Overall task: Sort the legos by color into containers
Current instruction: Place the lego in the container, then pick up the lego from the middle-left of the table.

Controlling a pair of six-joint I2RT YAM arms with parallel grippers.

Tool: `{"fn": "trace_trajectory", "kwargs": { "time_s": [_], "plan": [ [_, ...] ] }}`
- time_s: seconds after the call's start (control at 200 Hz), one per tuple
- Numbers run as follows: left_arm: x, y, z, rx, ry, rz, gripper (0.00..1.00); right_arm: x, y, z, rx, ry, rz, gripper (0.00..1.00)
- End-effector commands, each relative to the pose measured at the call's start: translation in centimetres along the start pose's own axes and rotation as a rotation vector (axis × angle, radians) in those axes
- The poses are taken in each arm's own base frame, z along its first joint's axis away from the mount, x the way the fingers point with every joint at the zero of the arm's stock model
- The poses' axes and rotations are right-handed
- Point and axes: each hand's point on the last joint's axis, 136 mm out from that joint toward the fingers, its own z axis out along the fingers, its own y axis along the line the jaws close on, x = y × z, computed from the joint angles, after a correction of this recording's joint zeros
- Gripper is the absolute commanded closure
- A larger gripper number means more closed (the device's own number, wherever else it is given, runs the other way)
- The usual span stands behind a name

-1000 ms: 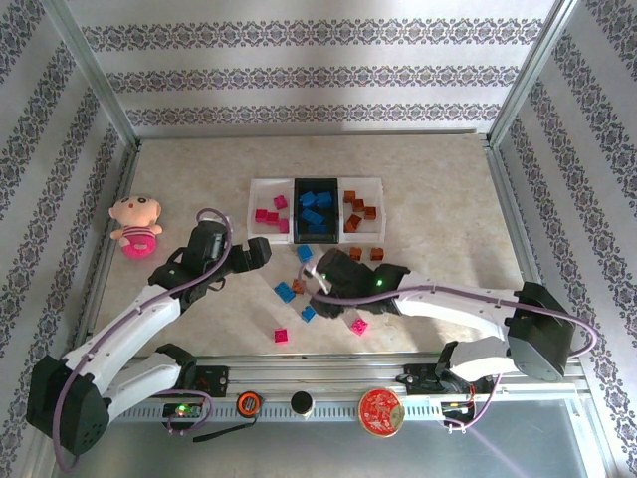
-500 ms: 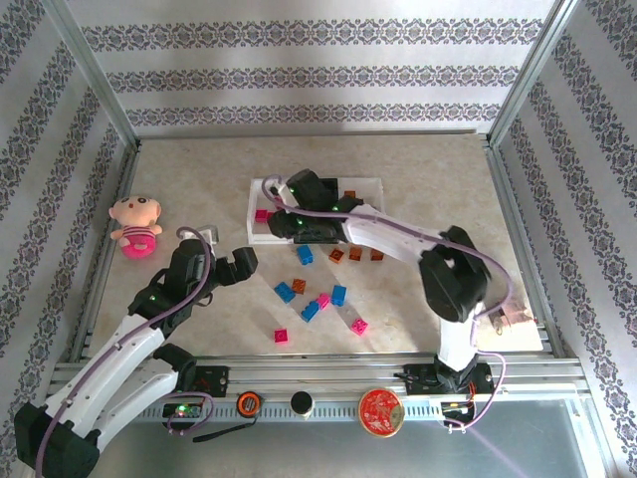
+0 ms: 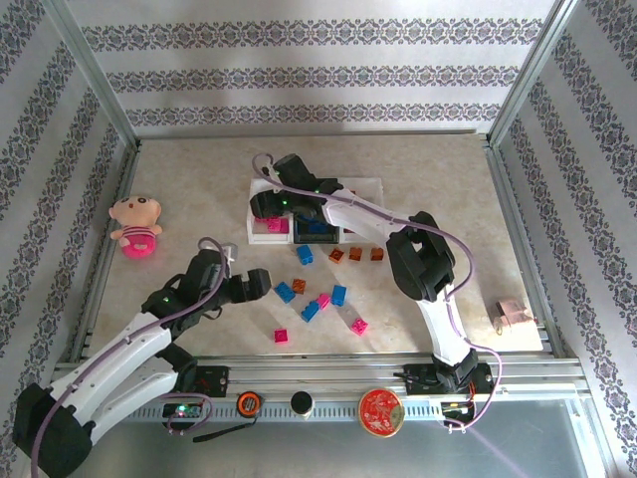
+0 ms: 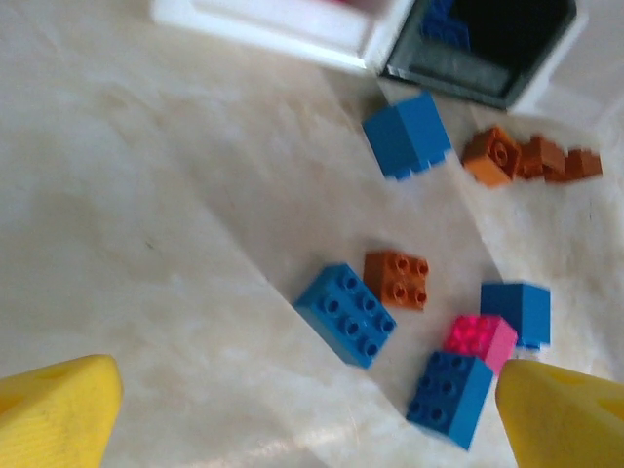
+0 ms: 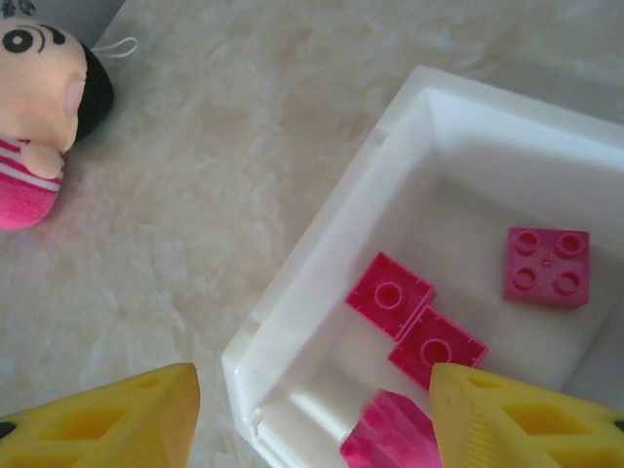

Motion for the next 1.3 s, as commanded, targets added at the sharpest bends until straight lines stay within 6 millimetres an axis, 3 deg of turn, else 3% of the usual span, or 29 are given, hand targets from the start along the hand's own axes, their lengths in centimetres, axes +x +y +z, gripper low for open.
{"fn": "trace_trajectory", "kwargs": {
  "time_s": [0.0,0.395,0.595,0.71,0.824,0.999,1.294],
  "plan": [
    [2.3,-0.6,0.8,-0.019,0.058,0.048,0.01,-1.0,0.1,-1.7,-0.008,-0.045,0.025,0.35],
    [10.2,-3.6,3.3,-0.098,0.303,0.361,0.11,4.6,-2.5,-6.6,0.025,-0.031,0.048,0.34],
    [12.5,-3.1,4.1,-0.168,0.382,0.441,0.24,6.5,-3.7,-9.0,0.054,-0.041,0.056,0.34],
    [13.6,-2.4,4.0,-0.198,0.420,0.457,0.25,7.1,-4.5,-10.7,0.071,-0.062,0.065,0.34],
    [14.4,-1.5,3.8,-0.229,0.442,0.460,0.25,7.2,-5.0,-12.4,0.084,-0.095,0.075,0.34],
    [14.8,-1.2,4.1,-0.232,0.451,0.456,0.43,7.2,-5.6,-14.4,0.101,-0.131,0.083,0.34],
    [13.6,-1.4,3.7,-0.224,0.395,0.445,0.60,8.1,-6.9,-16.2,0.134,-0.155,0.110,0.34]
  ]
}}
